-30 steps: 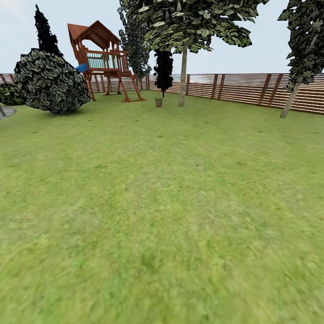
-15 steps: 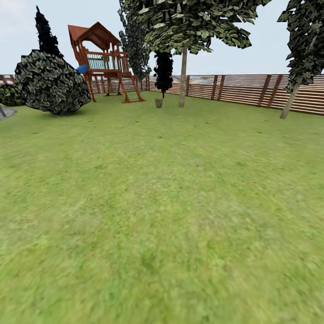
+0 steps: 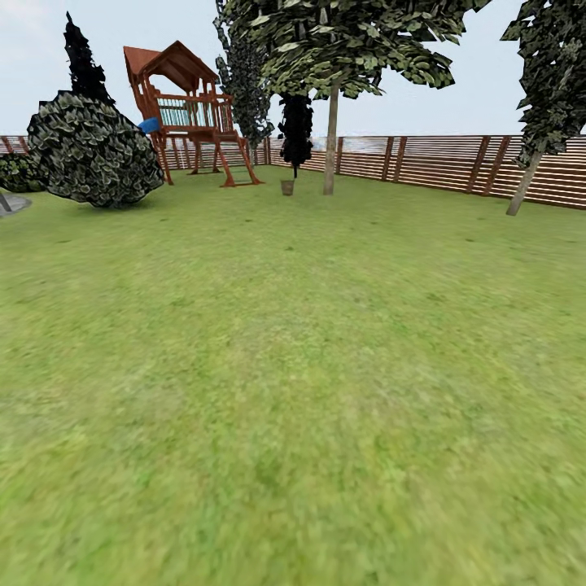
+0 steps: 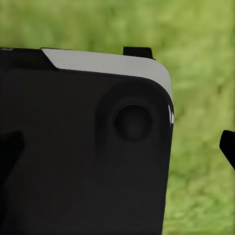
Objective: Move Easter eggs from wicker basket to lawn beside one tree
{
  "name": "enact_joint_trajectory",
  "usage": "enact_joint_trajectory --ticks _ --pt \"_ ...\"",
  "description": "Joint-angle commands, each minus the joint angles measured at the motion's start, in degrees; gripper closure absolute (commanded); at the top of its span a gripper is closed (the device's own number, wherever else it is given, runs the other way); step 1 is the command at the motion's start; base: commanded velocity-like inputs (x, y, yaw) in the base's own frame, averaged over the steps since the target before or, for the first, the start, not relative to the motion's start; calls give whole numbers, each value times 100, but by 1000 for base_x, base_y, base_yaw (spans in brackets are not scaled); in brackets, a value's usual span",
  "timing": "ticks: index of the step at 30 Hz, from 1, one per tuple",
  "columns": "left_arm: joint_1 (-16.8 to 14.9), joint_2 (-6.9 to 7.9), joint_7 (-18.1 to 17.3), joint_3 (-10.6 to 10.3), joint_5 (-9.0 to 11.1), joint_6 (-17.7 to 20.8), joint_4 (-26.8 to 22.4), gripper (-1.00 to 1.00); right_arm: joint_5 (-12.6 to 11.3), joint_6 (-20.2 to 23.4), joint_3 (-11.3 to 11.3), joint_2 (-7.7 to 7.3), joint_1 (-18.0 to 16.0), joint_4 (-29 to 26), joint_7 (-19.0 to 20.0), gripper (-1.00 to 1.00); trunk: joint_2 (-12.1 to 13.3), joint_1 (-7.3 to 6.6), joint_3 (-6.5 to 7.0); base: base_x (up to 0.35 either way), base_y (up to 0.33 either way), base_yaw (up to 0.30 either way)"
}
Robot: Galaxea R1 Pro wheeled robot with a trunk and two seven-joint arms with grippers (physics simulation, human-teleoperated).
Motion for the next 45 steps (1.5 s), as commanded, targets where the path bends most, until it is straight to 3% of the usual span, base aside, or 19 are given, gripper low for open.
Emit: enact_joint_trajectory --ticks 1,45 --pt "-2 0 -12 5 8 -7 -2 -100 7 -17 10 -1 -3 6 0 -100 -2 0 -4 0 0 0" --pt "-3 0 -12 5 8 -7 -2 -100 0 -16 37 -44 -3 2 0 -100 -2 0 -4 0 0 0"
